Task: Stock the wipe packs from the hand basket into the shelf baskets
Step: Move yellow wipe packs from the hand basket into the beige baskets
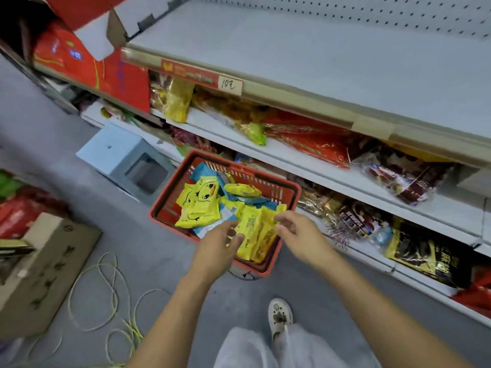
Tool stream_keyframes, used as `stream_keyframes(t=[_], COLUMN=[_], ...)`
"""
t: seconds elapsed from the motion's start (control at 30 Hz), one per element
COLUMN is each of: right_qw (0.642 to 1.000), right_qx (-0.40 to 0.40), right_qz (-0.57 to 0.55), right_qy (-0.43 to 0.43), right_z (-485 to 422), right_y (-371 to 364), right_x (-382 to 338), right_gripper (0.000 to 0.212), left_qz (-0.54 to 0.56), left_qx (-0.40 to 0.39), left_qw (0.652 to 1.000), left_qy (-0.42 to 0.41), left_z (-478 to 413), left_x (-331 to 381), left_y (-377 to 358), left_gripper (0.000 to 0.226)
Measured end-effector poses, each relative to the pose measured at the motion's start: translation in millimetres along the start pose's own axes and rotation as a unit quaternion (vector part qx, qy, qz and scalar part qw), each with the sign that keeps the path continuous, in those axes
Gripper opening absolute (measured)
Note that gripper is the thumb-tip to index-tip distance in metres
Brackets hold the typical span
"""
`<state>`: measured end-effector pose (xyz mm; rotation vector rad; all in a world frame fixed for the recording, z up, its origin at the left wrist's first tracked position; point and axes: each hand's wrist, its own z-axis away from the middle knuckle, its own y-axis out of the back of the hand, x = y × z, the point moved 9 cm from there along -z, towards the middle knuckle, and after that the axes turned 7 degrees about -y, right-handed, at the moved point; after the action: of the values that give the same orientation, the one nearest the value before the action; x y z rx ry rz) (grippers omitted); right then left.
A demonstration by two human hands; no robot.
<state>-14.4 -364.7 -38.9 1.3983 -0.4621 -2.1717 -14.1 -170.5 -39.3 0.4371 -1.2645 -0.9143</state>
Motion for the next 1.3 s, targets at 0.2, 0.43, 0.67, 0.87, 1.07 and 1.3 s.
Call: stream_keyframes(t=[0.2, 0.43, 0.67, 0.87, 1.07, 1.3], right_qw=[0.996, 0.976, 0.951, 0.927, 0.928, 0.919], right_qx=[-0.021, -0.023, 0.041, 0.069, 0.133, 0.100], right_qz=[-0.050, -0.109, -0.108, 0.055, 0.016, -0.143], right_qy=[-0.071, -0.187, -0.287, -0.363, -0.347, -0.355], right_z=[-46.5, -96.9, -156.4, -182.1, -190.3, -190.5], right_y=[-52.6, -130.8, -187.7, -200.2, -194.8, -184.7], right_x=[-5.2, -16.6, -34.2, -42.3, -45.1, -48.3], right_gripper=[0.022, 0.022, 0.016, 0.030, 0.026, 0.026], left_qz=[0.019, 0.034, 0.086, 0.168, 0.292, 0.458], left_qx=[-0.048, -0.034, -0.114, -0.171, -0.136, -0.158], left_qw=[0.998, 0.995, 0.975, 0.936, 0.872, 0.811], left_qy=[0.028, 0.086, 0.169, 0.258, 0.367, 0.328], left_z=[-43.1, -112.3, -166.5, -184.0, -174.3, -163.3], left_x=[-60.7, -153.2, -236.6, -265.4, -296.4, -245.3], left_y=[15.0, 55.0, 47.2, 19.1, -7.9, 14.2], left_gripper=[0.040, 0.044, 0.056, 0.040, 0.060, 0.028])
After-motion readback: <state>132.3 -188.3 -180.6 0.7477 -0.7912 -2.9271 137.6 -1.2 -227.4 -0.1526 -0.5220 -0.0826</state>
